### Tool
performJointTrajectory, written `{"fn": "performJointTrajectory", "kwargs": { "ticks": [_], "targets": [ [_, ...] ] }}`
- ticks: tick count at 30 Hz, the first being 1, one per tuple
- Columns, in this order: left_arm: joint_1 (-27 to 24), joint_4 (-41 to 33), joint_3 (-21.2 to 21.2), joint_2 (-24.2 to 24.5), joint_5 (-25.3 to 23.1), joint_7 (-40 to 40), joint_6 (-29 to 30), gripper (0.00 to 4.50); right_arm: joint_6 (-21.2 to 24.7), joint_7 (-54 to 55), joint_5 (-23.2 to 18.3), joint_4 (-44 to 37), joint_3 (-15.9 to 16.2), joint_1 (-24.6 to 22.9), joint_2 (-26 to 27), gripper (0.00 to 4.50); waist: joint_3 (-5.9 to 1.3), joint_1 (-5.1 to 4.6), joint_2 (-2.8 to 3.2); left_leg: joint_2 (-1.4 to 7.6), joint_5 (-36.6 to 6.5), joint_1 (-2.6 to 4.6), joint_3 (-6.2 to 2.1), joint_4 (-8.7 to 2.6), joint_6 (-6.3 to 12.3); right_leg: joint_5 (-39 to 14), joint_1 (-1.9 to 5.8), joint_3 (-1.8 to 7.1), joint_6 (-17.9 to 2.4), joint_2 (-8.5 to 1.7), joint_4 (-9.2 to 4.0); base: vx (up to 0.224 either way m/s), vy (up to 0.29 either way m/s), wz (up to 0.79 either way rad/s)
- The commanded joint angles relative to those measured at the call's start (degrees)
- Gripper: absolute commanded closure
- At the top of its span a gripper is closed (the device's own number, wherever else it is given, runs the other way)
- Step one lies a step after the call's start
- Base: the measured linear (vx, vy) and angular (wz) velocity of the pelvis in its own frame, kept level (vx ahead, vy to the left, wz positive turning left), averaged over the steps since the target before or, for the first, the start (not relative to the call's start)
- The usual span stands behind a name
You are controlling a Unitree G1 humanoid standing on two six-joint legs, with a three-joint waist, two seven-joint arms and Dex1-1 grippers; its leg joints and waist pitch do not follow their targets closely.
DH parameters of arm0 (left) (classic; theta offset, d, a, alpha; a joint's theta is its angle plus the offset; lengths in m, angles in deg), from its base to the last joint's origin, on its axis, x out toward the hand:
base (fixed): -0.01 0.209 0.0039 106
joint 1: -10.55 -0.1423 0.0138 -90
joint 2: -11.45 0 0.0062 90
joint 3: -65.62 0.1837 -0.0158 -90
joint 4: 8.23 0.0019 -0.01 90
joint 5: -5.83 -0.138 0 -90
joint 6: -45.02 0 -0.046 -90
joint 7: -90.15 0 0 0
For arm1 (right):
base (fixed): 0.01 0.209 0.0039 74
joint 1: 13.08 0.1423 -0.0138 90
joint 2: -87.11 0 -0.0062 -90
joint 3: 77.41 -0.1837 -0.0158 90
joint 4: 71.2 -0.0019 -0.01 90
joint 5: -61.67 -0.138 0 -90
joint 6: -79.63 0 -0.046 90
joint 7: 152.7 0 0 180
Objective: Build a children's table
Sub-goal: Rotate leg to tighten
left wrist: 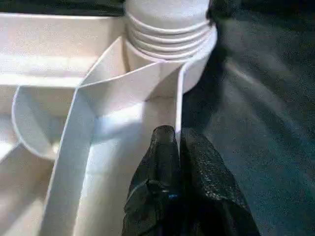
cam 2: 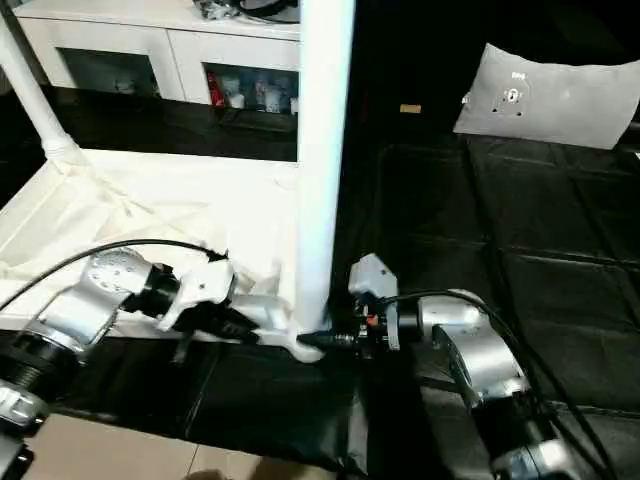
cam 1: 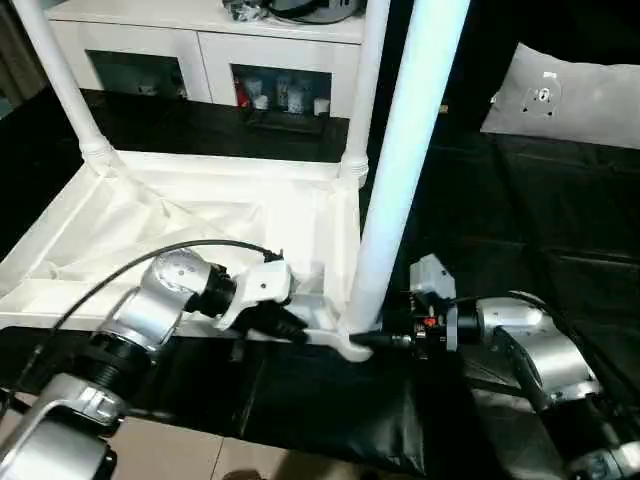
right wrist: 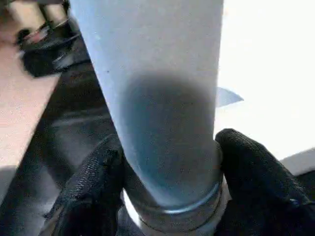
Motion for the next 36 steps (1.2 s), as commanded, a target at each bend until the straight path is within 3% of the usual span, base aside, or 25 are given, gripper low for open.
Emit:
{"fn": "performJointTrajectory", "kwargs": {
  "ticks": [1, 4, 7, 8, 12, 13, 15, 17, 22, 27, 30, 33, 36],
  "targets": [
    [0.6, -1.9, -0.2, -6.6, 1.0, 8.6, 4.7, 4.5, 3.1, 6.7, 0.1, -2.9, 3.6, -0.2, 6.2, 1.89, -3.23, -0.31, 0.05, 2.45, -6.5, -0.66, -0.13, -4.27, 1.95, -21.5, 3.6, 2.66, -8.6, -4.57, -4.31, 0.0, 0.0, 0.0],
    [1.2, -1.5, -1.3, -10.3, 0.1, 15.1, 8.3, 4.5, 5.5, 14.0, 1.4, -2.5, 3.3, 0.2, 10.6, 1.91, -3.08, -1.06, -0.15, 1.98, -8.1, -0.58, -0.15, -4.3, 1.59, -27.5, 3.39, 2.47, -5.9, -4.58, -5.25, 0.0, 0.0, 0.0],
    [2.6, -0.6, -2.8, -15.1, -0.9, 23.2, 11.4, 4.5, 7.8, 23.2, 3.2, -0.8, 2.2, 1.6, 16.4, 1.92, -3.07, -1.71, 0.1, 1.85, -9.5, -0.57, -0.3, -4.33, 1.54, -30.0, 3.26, 2.25, -4.9, -4.53, -5.63, 0.0, 0.0, 0.0],
    [3.0, -0.3, -3.2, -16.5, -1.1, 25.2, 12.4, 4.5, 8.5, 25.8, 3.7, -0.2, 1.8, 2.1, 17.9, 1.92, -3.08, -2.02, -0.1, 1.67, -9.9, -0.5, -0.35, -4.3, 1.47, -31.3, 3.23, 2.08, -4.3, -4.53, -5.93, 0.0, 0.0, 0.0],
    [3.7, 0.1, -4.1, -20.0, -2.3, 31.1, 14.0, 4.5, 9.9, 32.3, 5.7, 2.0, 1.0, 3.4, 21.1, 1.92, -3.29, -2.58, 0.12, 1.83, -9.1, -0.76, -0.44, -4.46, 2.25, -27.1, 3.3, 2.26, -5.2, -4.42, -5.6, 0.0, 0.0, 0.0],
    [3.6, -0.5, -4.1, -22.9, -3.9, 35.1, 15.0, 4.5, 8.7, 36.0, 7.4, 4.0, 0.6, 4.5, 22.4, 1.92, -3.37, -2.6, 0.08, 1.85, -8.8, -0.74, -0.42, -4.42, 2.4, -26.5, 3.34, 2.31, -5.4, -4.46, -5.57, 0.0, 0.0, 0.0],
    [3.3, -1.0, -3.6, -23.4, -4.4, 35.4, 15.1, 4.5, 7.5, 37.0, 7.6, 4.4, 0.0, 4.6, 22.5, 1.37, -3.39, -2.72, 0.02, 1.75, -8.4, -0.75, -0.25, -4.27, 3.3, -25.5, 3.27, 2.49, -6.0, -4.53, -5.55, 0.0, 0.0, 0.0],
    [2.4, -2.2, -2.1, -22.7, -5.6, 34.3, 14.1, 4.5, 4.8, 37.3, 7.5, 4.2, -1.8, 4.2, 21.8, 1.15, -3.53, -2.65, 0.13, 1.81, -7.8, -0.93, -0.29, -4.26, 3.96, -24.6, 3.35, 2.55, -6.0, -4.57, -5.41, 0.0, 0.0, 0.0],
    [0.2, -5.1, -1.3, -18.0, -5.3, 29.3, 12.3, 4.5, 0.9, 32.5, 5.9, 1.8, -4.7, 2.2, 17.4, 0.79, -3.94, -2.52, 0.07, 1.99, -4.2, -1.39, -0.25, -4.05, 5.61, -16.0, 3.84, 2.78, -8.7, -4.58, -4.28, 0.0, 0.0, 0.0],
    [-1.1, -6.2, -1.1, -15.4, -5.2, 25.8, 11.2, 4.5, -1.0, 27.5, 4.4, 0.1, -5.2, 1.2, 14.2, 0.46, -4.13, -2.57, 0.19, 2.1, -1.3, -1.51, -0.2, -3.75, 7.25, -10.7, 3.99, 2.75, -10.8, -4.53, -3.65, 0.0, 0.0, 0.0],
    [-2.1, -6.2, 0.2, -10.4, -4.5, 19.1, 7.8, 4.5, -3.2, 18.6, 2.2, -1.7, -5.6, 0.1, 8.0, 0.17, -4.25, -2.42, 0.18, 2.18, -0.9, -1.69, -0.33, -3.62, 8.31, -9.4, 4.18, 2.6, -11.3, -4.59, -3.39, 0.0, 0.0, 0.0],
    [-1.7, -5.5, 1.2, -6.7, -3.7, 13.1, 5.6, 4.5, -3.0, 11.8, 0.4, -2.5, -6.2, 0.0, 3.5, 0.04, -3.97, -2.39, 0.01, 2.32, -1.9, -1.62, -0.11, -3.58, 9.21, -11.0, 3.79, 2.63, -11.4, -4.48, -3.61, 0.0, 0.0, 0.0],
    [-1.4, -4.9, 2.2, -4.7, -3.6, 9.3, 3.3, 4.5, -3.3, 8.5, -0.2, -2.6, -6.1, 0.1, 1.6, 0.04, -3.74, -2.15, -0.01, 2.42, -4.4, -1.2, 0.03, -3.74, 7.62, -17.0, 3.37, 2.66, -10.2, -4.62, -4.24, 0.0, 0.0, 0.0]
  ]
}}
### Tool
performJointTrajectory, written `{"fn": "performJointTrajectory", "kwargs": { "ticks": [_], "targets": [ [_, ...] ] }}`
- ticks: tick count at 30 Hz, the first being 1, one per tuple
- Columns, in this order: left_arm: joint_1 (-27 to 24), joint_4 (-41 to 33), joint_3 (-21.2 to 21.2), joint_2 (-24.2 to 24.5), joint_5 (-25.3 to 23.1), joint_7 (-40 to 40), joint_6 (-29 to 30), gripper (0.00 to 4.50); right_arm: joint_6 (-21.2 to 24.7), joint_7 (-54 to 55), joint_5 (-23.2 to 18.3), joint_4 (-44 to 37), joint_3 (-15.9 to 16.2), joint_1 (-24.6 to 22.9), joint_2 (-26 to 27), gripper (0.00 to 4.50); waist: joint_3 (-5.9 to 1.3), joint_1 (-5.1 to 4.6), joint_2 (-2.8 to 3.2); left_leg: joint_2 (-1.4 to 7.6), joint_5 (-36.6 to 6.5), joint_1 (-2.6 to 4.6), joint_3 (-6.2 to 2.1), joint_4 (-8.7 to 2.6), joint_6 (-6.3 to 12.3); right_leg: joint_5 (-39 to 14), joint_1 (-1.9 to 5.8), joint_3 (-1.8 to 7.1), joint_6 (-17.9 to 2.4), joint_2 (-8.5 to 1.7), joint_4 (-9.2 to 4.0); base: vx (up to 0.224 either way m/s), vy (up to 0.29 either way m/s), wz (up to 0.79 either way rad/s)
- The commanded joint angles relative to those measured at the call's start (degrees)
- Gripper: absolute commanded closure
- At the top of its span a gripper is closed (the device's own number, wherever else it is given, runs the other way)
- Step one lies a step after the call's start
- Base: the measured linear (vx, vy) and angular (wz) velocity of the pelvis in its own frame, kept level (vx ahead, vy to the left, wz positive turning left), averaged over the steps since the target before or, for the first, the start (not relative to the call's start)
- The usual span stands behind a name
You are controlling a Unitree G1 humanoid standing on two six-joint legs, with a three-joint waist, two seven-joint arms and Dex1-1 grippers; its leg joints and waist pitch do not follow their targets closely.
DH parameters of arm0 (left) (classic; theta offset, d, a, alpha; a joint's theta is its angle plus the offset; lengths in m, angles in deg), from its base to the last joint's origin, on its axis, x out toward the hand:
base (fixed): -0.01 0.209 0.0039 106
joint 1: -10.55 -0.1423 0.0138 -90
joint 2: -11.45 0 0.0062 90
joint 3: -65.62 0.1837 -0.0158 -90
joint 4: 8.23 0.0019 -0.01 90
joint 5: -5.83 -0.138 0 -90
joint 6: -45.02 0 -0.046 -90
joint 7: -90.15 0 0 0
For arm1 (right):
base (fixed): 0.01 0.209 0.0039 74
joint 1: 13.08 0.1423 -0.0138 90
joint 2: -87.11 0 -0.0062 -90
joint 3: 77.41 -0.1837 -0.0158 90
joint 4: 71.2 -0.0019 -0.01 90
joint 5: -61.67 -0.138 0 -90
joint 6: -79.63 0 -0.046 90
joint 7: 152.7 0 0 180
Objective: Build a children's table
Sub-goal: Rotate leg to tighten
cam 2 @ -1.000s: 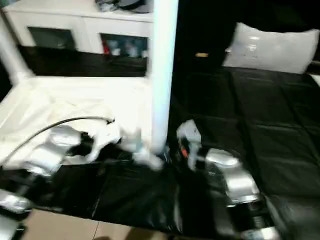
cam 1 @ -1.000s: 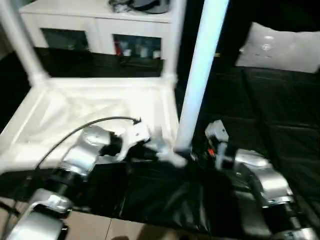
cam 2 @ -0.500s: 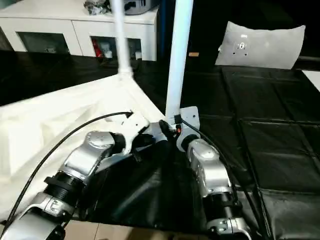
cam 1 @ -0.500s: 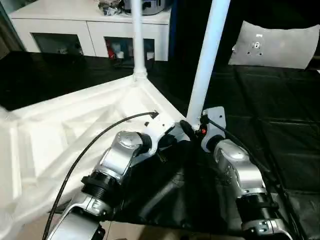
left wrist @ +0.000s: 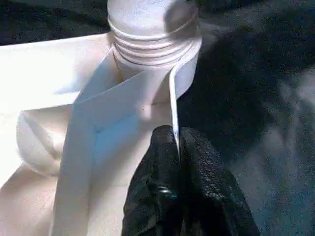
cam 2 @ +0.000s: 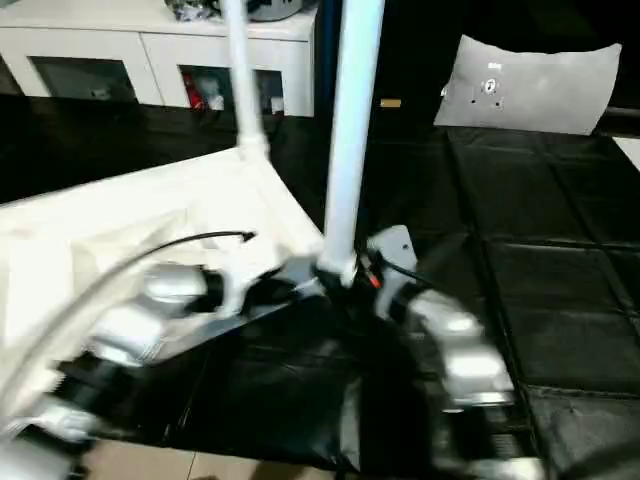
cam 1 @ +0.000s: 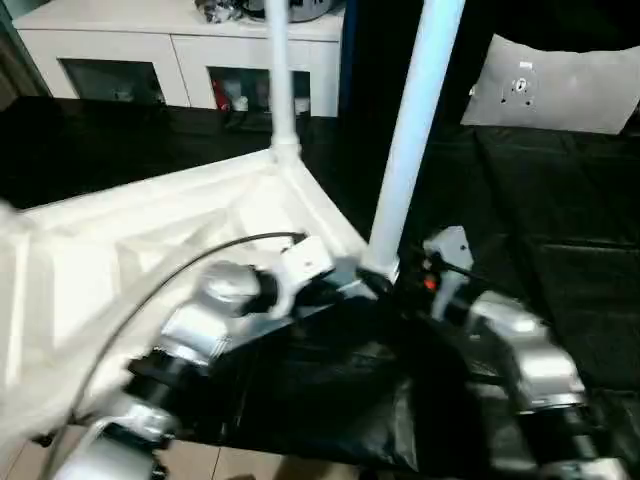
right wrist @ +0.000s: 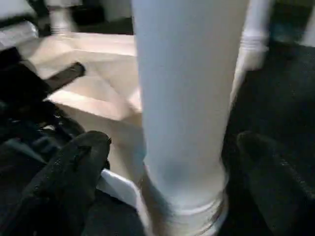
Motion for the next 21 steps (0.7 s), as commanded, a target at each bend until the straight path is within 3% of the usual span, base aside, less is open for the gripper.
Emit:
{"fn": "performJointTrajectory", "kwargs": {
  "ticks": [1, 7, 8, 17, 21],
  "targets": [
    [1.1, 1.3, 3.7, 3.0, -0.3, -8.5, -5.7, 4.5, -0.6, -6.2, -1.2, -1.4, 1.3, 0.4, -2.9, 0.04, -3.38, 0.38, -0.74, 2.41, -4.7, -0.48, 0.02, -3.61, 7.13, -18.2, 3.93, 2.69, -9.6, -4.56, -4.01, 0.0, 0.0, 0.0],
    [2.8, 3.5, 4.1, 5.7, 1.3, -14.3, -8.7, 4.5, 0.1, -14.4, -3.8, -2.2, 3.3, 0.2, -6.6, 0.04, -3.36, 1.04, -0.78, 2.56, -4.8, -0.39, 0.08, -3.68, 6.36, -16.6, 3.94, 2.8, -10.1, -4.62, -3.61, 0.0, 0.0, 0.0],
    [3.3, 4.0, 4.4, 6.0, 1.5, -15.5, -9.2, 4.5, 0.1, -15.4, -4.1, -2.1, 3.6, 0.2, -6.8, 0.19, -3.43, 1.09, -1.02, 2.54, -4.4, -0.5, 0.06, -3.68, 6.36, -16.4, 4.07, 2.75, -10.0, -4.66, -3.57, 0.0, 0.0, 0.0],
    [4.4, 6.0, 5.1, 6.5, 2.5, -20.1, -12.1, 4.5, 0.5, -19.4, -5.4, -2.3, 4.9, 0.0, -7.7, 0.85, -3.52, 1.77, -0.92, 2.66, -2.2, -0.54, 0.17, -3.46, 6.58, -13.7, 4.0, 2.77, -10.8, -4.69, -3.13, 0.0, 0.0, 0.0],
    [4.7, 7.4, 5.1, 6.7, 2.6, -21.4, -13.4, 4.5, 1.6, -21.5, -6.3, -2.3, 5.5, 0.2, -8.5, 1.16, -3.4, 2.41, -1.05, 2.68, -2.8, -0.48, 0.3, -3.52, 6.47, -15.6, 3.94, 2.7, -10.2, -4.66, -3.35, 0.0, 0.0, 0.0]
  ]
}}
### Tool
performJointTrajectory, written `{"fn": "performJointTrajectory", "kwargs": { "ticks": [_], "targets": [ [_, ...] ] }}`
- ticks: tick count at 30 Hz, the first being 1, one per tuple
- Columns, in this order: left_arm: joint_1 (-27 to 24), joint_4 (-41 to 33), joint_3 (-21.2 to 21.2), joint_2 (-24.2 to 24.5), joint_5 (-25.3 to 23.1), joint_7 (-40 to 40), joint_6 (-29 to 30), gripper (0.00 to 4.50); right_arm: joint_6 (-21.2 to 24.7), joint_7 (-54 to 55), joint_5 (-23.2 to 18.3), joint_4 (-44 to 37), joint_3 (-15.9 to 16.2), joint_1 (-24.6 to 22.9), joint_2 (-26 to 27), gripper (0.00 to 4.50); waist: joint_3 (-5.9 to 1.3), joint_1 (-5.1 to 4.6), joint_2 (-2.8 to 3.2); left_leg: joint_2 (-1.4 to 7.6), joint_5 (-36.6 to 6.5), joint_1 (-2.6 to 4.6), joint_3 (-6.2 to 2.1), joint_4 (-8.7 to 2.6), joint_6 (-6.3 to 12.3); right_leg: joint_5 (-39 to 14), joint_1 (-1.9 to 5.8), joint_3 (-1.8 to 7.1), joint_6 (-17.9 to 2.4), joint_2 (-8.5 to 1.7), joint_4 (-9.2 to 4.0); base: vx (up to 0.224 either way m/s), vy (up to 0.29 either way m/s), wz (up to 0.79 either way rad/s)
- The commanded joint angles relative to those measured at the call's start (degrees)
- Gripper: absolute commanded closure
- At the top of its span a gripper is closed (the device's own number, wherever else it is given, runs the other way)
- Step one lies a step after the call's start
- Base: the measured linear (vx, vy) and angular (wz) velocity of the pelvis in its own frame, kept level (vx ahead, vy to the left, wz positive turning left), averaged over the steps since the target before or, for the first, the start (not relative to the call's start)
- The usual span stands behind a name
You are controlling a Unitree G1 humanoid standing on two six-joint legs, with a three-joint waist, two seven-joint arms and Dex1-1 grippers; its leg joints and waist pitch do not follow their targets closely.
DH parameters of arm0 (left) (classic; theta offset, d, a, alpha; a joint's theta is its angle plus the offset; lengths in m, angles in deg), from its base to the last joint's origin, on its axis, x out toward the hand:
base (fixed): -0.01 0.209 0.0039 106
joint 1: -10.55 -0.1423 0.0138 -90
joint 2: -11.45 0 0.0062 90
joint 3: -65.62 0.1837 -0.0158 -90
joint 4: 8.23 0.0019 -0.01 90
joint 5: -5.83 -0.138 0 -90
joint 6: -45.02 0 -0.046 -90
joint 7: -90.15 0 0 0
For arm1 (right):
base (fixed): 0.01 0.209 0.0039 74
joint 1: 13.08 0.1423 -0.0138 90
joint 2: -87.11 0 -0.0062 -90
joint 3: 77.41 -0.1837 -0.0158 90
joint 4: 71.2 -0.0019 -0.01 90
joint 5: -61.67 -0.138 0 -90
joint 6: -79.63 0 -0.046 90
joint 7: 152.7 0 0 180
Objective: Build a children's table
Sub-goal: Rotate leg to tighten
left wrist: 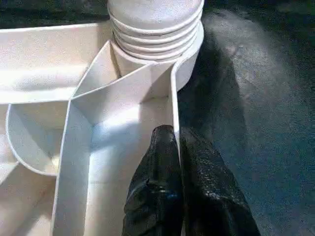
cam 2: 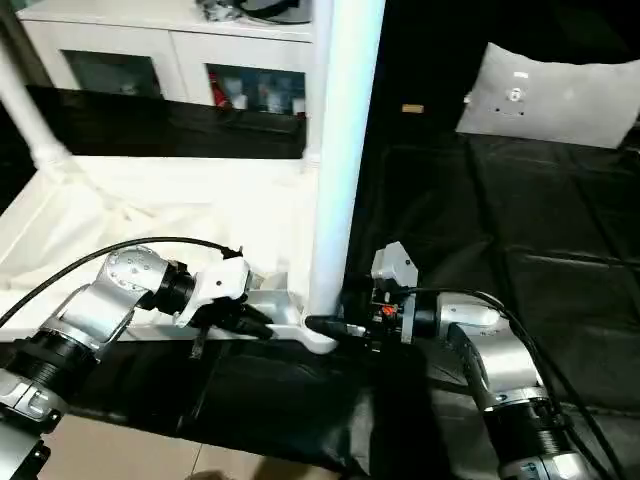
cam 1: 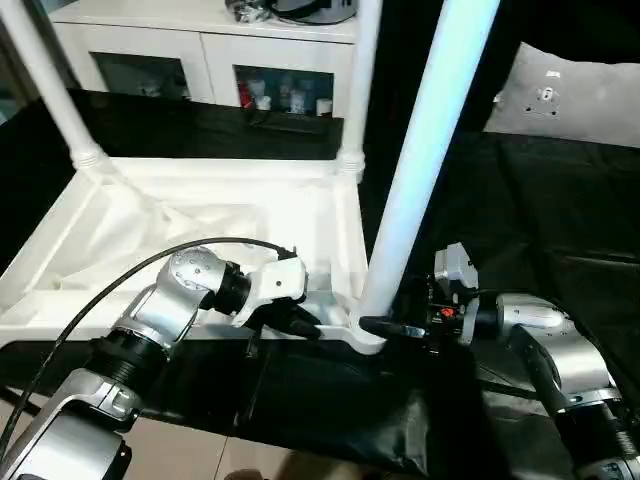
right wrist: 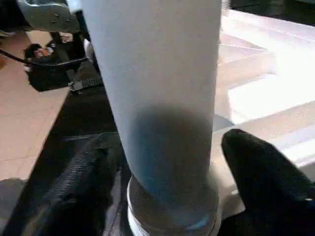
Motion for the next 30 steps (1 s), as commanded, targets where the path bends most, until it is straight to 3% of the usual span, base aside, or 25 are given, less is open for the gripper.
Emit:
{"fn": "performJointTrajectory", "kwargs": {
  "ticks": [1, 10, 11, 19, 20, 23, 26, 28, 30],
  "targets": [
    [0.5, 0.1, 1.6, 0.3, -0.2, -2.3, -1.2, 4.5, 1.0, -1.6, -0.8, -1.6, 0.2, 0.2, -0.9, 1.39, -3.44, -0.05, -0.8, 2.76, -3.1, -0.47, 0.1, -3.76, 6.27, -16.1, 3.79, 2.68, -10.0, -4.7, -3.42, 0.0, 0.0, 0.0],
    [0.1, 0.2, 1.6, 0.0, 0.0, -2.2, -1.2, 4.5, 2.9, -3.1, -1.8, -2.0, 1.1, 0.0, -1.5, 2.09, -3.36, -0.06, -1.21, 2.73, -2.1, -0.46, 0.09, -3.74, 5.95, -15.0, 3.78, 2.74, -10.0, -4.67, -3.29, 0.0, 0.0, 0.0],
    [0.1, 0.2, 1.5, 0.0, 0.1, -2.3, -1.1, 4.5, 3.2, -3.3, -1.9, -2.2, 1.2, 0.0, -1.6, 2.34, -3.26, -0.03, -1.19, 2.72, -2.2, -0.49, 0.08, -3.78, 6.0, -15.1, 3.75, 2.73, -10.0, -4.66, -3.29, 0.0, 0.0, 0.0],
    [-0.5, -0.4, 1.3, -0.2, 0.3, -1.2, 0.4, 4.5, 6.2, -3.6, -2.7, -4.7, 2.5, -2.0, -1.8, 2.51, -2.95, -0.01, -1.22, 2.75, -3.5, -0.42, 0.09, -3.93, 5.69, -17.7, 3.66, 2.76, -9.3, -4.73, -3.66, 0.0, 0.0, 0.0],
    [-0.5, -0.5, 1.2, -0.2, 0.3, -1.1, 0.5, 4.5, 6.3, -3.6, -2.8, -4.8, 2.5, -2.1, -1.8, 2.51, -2.85, -0.02, -0.97, 2.76, -3.6, -0.45, 0.04, -3.99, 5.58, -17.7, 3.66, 2.77, -9.2, -4.72, -3.63, 0.0, 0.0, 0.0],
    [-0.6, -0.8, 0.2, -2.4, -0.6, 4.6, 4.4, 4.5, 8.0, 0.1, -2.1, -7.1, 3.6, -4.3, -0.5, 2.51, -2.72, -0.03, -1.02, 2.84, -4.1, -0.33, 0.03, -4.09, 5.24, -18.3, 3.54, 2.82, -9.2, -4.73, -3.8, 0.0, 0.0, 0.0],
    [-0.5, -1.2, -0.8, -4.4, -0.7, 8.5, 7.4, 4.5, 9.0, 5.0, -1.1, -7.4, 3.6, -5.0, 2.0, 2.51, -2.05, -0.12, -0.88, 2.74, -8.4, 0.09, 0.01, -4.51, 4.02, -24.5, 3.24, 2.75, -8.0, -4.68, -4.78, 0.0, 0.0, 0.0],
    [-0.4, -2.0, -1.9, -6.6, -0.3, 11.9, 10.7, 4.5, 8.7, 10.3, 0.9, -7.1, 3.8, -5.2, 5.0, 2.51, -1.39, -0.77, -0.71, 2.34, -14.2, 0.96, -0.25, -4.74, 1.95, -35.8, 2.81, 2.2, -4.7, -4.8, -6.26, 0.0, 0.0, 0.0],
    [0.1, -2.4, -3.2, -9.6, -0.4, 16.9, 14.2, 4.5, 9.0, 18.1, 3.4, -5.6, 3.7, -4.5, 9.4, 2.52, -1.4, -1.57, -0.71, 2.04, -15.7, 0.89, -0.59, -4.73, 0.85, -40.0, 2.76, 1.7, -2.3, -4.85, -6.95, -0.029, 0.006, -0.02]
  ]
}}
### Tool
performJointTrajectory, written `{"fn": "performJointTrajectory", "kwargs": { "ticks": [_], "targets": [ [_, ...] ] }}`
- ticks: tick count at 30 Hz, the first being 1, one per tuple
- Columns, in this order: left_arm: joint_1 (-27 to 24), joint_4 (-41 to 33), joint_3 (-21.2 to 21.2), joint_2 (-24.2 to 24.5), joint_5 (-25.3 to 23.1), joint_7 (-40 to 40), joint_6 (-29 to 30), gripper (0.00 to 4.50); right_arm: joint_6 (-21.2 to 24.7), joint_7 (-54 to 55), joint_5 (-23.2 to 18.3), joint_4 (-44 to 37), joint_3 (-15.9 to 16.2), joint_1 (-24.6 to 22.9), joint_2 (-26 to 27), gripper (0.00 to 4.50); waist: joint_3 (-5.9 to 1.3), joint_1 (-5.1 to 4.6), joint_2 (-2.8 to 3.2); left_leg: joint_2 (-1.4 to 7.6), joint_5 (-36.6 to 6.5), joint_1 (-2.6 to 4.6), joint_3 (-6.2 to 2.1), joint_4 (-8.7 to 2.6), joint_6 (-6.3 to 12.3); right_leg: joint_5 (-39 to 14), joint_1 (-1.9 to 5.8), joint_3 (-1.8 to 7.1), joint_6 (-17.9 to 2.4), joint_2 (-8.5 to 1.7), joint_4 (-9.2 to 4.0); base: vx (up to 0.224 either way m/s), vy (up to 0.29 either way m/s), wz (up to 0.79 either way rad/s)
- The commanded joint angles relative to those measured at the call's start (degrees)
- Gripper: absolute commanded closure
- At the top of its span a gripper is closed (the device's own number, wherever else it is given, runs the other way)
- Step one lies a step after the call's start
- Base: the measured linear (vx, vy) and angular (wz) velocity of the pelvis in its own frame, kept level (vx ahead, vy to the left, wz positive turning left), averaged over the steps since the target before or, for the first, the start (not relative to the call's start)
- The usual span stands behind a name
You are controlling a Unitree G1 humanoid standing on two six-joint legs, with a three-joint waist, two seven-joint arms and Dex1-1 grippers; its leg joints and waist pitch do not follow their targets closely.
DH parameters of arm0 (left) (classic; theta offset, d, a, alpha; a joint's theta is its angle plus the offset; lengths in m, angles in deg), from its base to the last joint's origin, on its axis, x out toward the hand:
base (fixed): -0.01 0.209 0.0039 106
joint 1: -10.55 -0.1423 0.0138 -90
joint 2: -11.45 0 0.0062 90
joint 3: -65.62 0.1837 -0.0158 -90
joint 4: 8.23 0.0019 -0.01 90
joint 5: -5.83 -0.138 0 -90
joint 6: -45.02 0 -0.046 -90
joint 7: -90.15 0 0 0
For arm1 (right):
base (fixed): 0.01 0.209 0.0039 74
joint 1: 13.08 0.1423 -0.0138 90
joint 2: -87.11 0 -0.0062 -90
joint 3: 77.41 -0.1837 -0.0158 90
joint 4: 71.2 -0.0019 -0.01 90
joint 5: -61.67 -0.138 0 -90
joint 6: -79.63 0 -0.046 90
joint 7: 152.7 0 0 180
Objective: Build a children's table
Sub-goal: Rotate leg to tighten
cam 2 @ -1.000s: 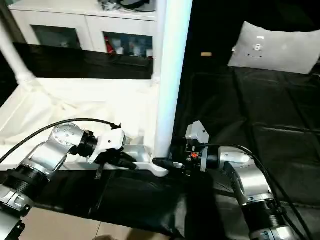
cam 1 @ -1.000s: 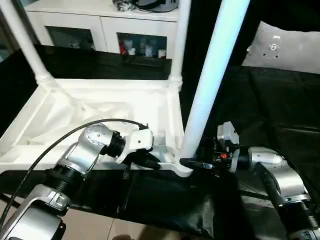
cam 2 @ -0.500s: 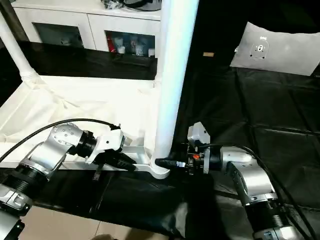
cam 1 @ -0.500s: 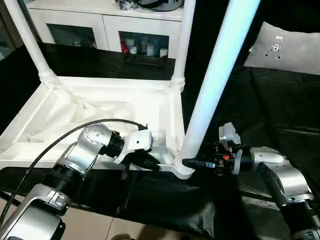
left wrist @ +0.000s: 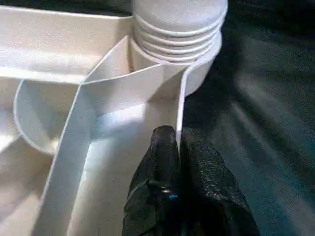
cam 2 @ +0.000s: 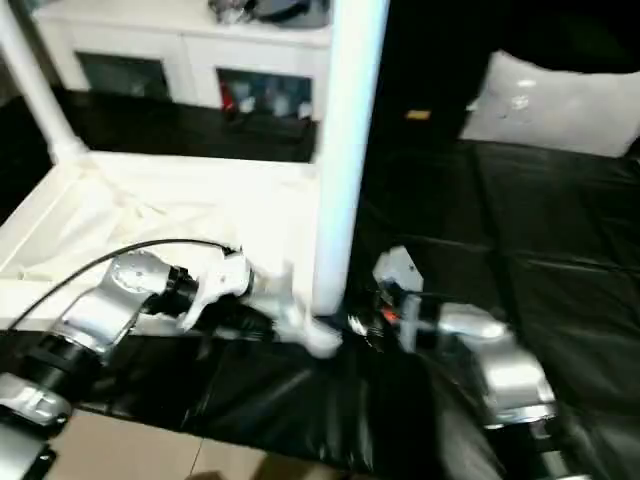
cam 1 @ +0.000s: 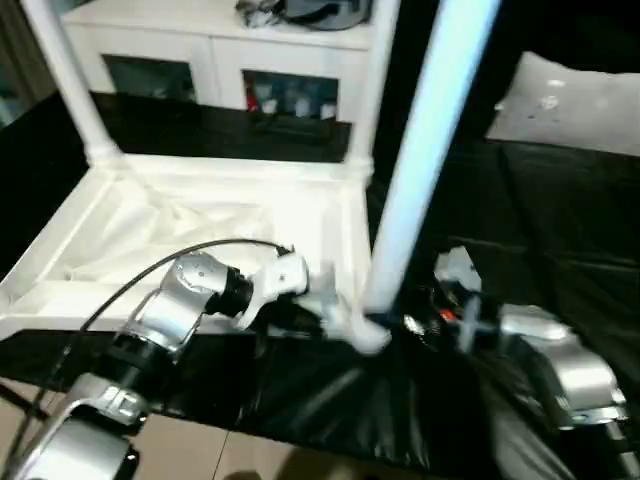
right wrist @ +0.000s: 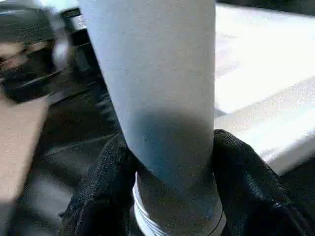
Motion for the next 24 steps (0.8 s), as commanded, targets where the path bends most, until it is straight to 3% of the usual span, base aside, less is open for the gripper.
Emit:
{"fn": "performJointTrajectory", "kwargs": {
  "ticks": [1, 2, 5, 6, 7, 8, 9, 10, 11, 12, 13, 14, 15, 16, 17, 18, 19, 20, 21, 22, 23, 24],
  "targets": [
    [1.5, -1.2, 0.0, -5.7, 0.6, 8.9, 3.3, 4.5, 2.0, 4.4, 1.8, 0.7, 6.2, -0.2, 4.9, 2.53, -1.61, -1.2, -0.32, 1.76, -17.3, 0.03, -0.86, -4.56, 0.88, -42.2, 1.76, 1.1, -1.2, -4.7, -7.16, -0.059, 0.012, -0.05],
    [1.9, -0.9, -0.7, -6.9, 0.3, 11.4, 4.6, 4.5, 3.1, 8.0, 2.5, 1.4, 5.9, 0.4, 7.0, 2.53, -1.58, -1.55, -0.09, 1.65, -18.2, 0.26, -0.96, -4.51, 1.01, -43.1, 1.6, 0.82, -0.6, -4.65, -7.51, -0.058, 0.022, -0.05],
    [3.5, 0.3, -2.4, -10.2, -0.5, 18.2, 7.0, 4.5, 5.1, 17.6, 4.4, 3.8, 5.2, 2.6, 12.8, 2.54, -1.75, -3.43, 0.78, 2.26, -21.8, 0.04, -1.72, -5.06, 1.48, -38.6, 2.5, -0.88, -0.9, -4.6, -7.95, -0.014, 0.018, -0.02],
    [4.1, 0.9, -3.0, -11.2, -0.9, 20.6, 7.4, 4.5, 5.3, 20.3, 5.0, 4.9, 5.0, 3.5, 14.4, 2.54, -1.37, -4.47, 1.28, 2.74, -26.1, 0.01, -2.16, -5.5, 1.33, -37.2, 2.83, -2.32, -0.6, -4.53, -8.18, -0.048, 0.067, -0.08],
    [4.6, 1.3, -3.5, -12.3, -1.2, 23.0, 8.1, 4.5, 5.5, 22.8, 5.5, 6.1, 4.9, 4.3, 16.2, 2.54, -1.55, -5.43, 1.48, 3.25, -29.7, 0.12, -2.71, -5.76, 1.19, -34.5, 3.73, -3.24, -0.1, -4.87, -8.25, -0.048, 0.067, -0.08],
    [5.1, 1.6, -4.2, -13.5, -1.7, 25.6, 8.7, 4.5, 5.5, 25.9, 6.2, 7.6, 4.5, 5.4, 18.2, 2.54, -1.17, -5.74, 1.67, 3.59, -31.7, -0.23, -2.98, -6.3, 1.15, -33.6, 3.99, -3.46, 0.0, -4.7, -7.98, -0.043, 0.066, -0.06],
    [5.4, 1.7, -4.6, -14.5, -2.2, 27.5, 9.2, 4.5, 5.6, 28.6, 7.1, 8.8, 4.1, 6.2, 19.8, 2.54, -0.8, -6.16, 2.61, 4.8, -37.3, -0.24, -3.2, -7.66, 0.79, -29.8, 4.62, -3.64, -0.6, -4.49, -6.38, 0.0, 0.0, 0.0],
    [5.7, 1.6, -5.0, -15.7, -2.5, 29.2, 9.8, 4.5, 5.6, 30.8, 8.0, 10.1, 3.8, 7.0, 21.3, 2.54, -0.67, -6.13, 2.48, 5.95, -41.9, -1.21, -3.7, -9.4, -0.06, -25.3, 5.8, -2.65, -1.1, -4.5, -3.03, 0.0, 0.0, 0.0],
    [6.0, 1.4, -5.2, -17.6, -3.4, 32.1, 10.3, 4.5, 4.6, 33.1, 9.1, 12.0, 3.8, 8.3, 23.2, 2.54, -0.56, -5.54, 2.06, 5.95, -43.4, -0.9, -2.94, -10.1, -0.78, -22.7, 5.16, -0.87, -2.3, -4.63, -1.28, 0.0, 0.0, 0.0],
    [6.0, 1.4, -5.2, -17.6, -3.4, 32.1, 10.3, 4.5, 4.6, 33.1, 9.1, 12.0, 3.8, 8.3, 23.2, 2.54, -0.41, -5.78, 1.35, 4.5, -42.3, 0.31, -2.34, -8.85, -0.96, -28.1, 3.56, -0.66, -2.0, -4.84, -3.75, 0.0, 0.0, 0.0],
    [5.9, 1.2, -4.8, -18.1, -3.5, 32.2, 10.4, 4.5, 3.8, 32.8, 9.2, 12.3, 4.0, 8.5, 23.4, 2.19, 0.03, -5.87, -0.06, -0.41, -31.8, 4.86, -0.65, -1.95, -0.1, -50.3, -1.55, -3.75, 2.6, -5.81, -12.01, 0.0, 0.0, 0.0],
    [5.8, 0.8, -4.6, -18.5, -3.7, 32.4, 10.8, 4.5, 2.7, 32.9, 9.3, 12.4, 3.9, 8.5, 23.7, 2.19, -0.1, -6.35, -0.33, -1.7, -24.8, 5.57, 0.15, 0.85, 1.06, -55.6, -2.04, -4.82, 3.7, -6.92, -13.47, 0.054, -0.044, 0.06],
    [5.6, 0.5, -4.2, -18.6, -4.0, 32.6, 10.8, 4.5, 1.6, 34.0, 9.5, 12.4, 3.2, 8.5, 23.9, 1.98, -0.53, -7.07, 0.76, -0.25, -21.3, 1.85, -0.83, -0.84, 2.57, -52.9, 2.72, -6.93, 6.5, -7.66, -12.51, 0.134, 0.031, -0.21],
    [5.5, 0.2, -3.6, -18.3, -4.5, 32.4, 10.7, 4.5, 0.8, 34.7, 9.4, 12.3, 2.3, 8.5, 24.0, 1.84, -0.38, -7.51, 2.31, 3.64, -29.4, -1.3, -3.26, -4.95, 1.87, -40.3, 6.17, -7.3, 6.2, -6.6, -8.31, 0.134, 0.031, -0.21],
    [5.2, 0.0, -3.3, -17.7, -4.8, 31.9, 10.7, 4.5, 0.0, 34.8, 8.9, 12.0, 1.4, 8.3, 23.8, 1.78, -0.24, -6.84, 3.7, 6.23, -37.8, -4.09, -4.83, -8.21, 1.49, -30.4, 8.9, -5.59, 4.1, -5.96, -0.64, 0.132, 0.074, -0.23],
    [4.8, -0.5, -2.8, -16.4, -5.2, 31.1, 10.4, 4.5, -1.2, 34.4, 8.7, 11.7, 0.5, 7.8, 23.0, 1.78, -0.5, -4.74, 4.34, 6.97, -45.6, -1.33, -3.56, -11.15, 0.55, -8.9, 5.3, -1.65, -1.2, -3.98, 2.9, 0.069, -0.01, 0.1],
    [4.4, -0.8, -2.7, -15.6, -5.4, 30.5, 10.1, 4.5, -1.9, 33.8, 8.8, 11.3, 0.3, 7.4, 22.3, 1.56, -1.26, -5.18, 1.12, 2.56, -38.6, 1.72, -3.17, -6.79, -0.3, -20.5, 2.71, 0.08, -2.8, -6.23, -3.14, 0.069, -0.01, 0.1],
    [4.0, -1.3, -2.6, -14.7, -5.6, 29.8, 9.8, 4.5, -2.7, 32.9, 8.9, 10.8, 0.0, 6.8, 21.5, 1.56, -1.11, -4.79, 1.22, 1.06, -31.9, 1.31, -2.29, -5.23, -0.71, -32.3, 2.16, 0.38, -2.5, -7.1, -5.19, 0.092, -0.079, 0.16],
    [3.6, -1.6, -2.5, -14.3, -5.8, 29.4, 9.7, 4.5, -3.2, 32.4, 8.9, 10.5, -0.1, 6.5, 21.1, 1.43, -1.43, -4.3, -0.37, -0.08, -19.6, -0.04, -1.55, -3.09, 1.67, -46.0, 2.14, 1.06, 0.4, -7.68, -6.74, 0.08, -0.065, -0.04],
    [3.0, -2.2, -2.4, -12.9, -5.7, 27.6, 8.8, 4.5, -3.7, 30.7, 8.1, 9.2, -0.6, 5.6, 19.9, 1.36, -2.59, -3.55, -0.13, 0.62, -8.9, -2.59, -1.89, -3.62, 3.26, -41.2, 4.23, 1.82, 0.4, -8.05, -5.37, 0.08, -0.065, -0.04],
    [2.2, -2.8, -2.4, -11.6, -5.4, 26.0, 8.4, 4.5, -4.2, 29.2, 7.8, 8.1, -0.8, 4.8, 18.5, 1.36, -3.12, -3.24, 0.18, 1.14, -4.9, -3.02, -1.97, -3.95, 3.75, -33.9, 4.43, 1.84, -0.7, -7.59, -4.51, 0.048, -0.053, -0.08],
    [1.7, -3.3, -2.4, -10.8, -5.2, 25.0, 8.3, 4.5, -4.6, 28.4, 7.6, 7.4, -0.9, 4.3, 17.6, 1.24, -3.81, -3.36, 0.64, 1.74, 2.4, -2.97, -1.9, -3.5, 5.37, -15.3, 3.92, 1.55, -4.8, -6.19, -2.45, 0.067, -0.047, -0.02]
  ]
}}
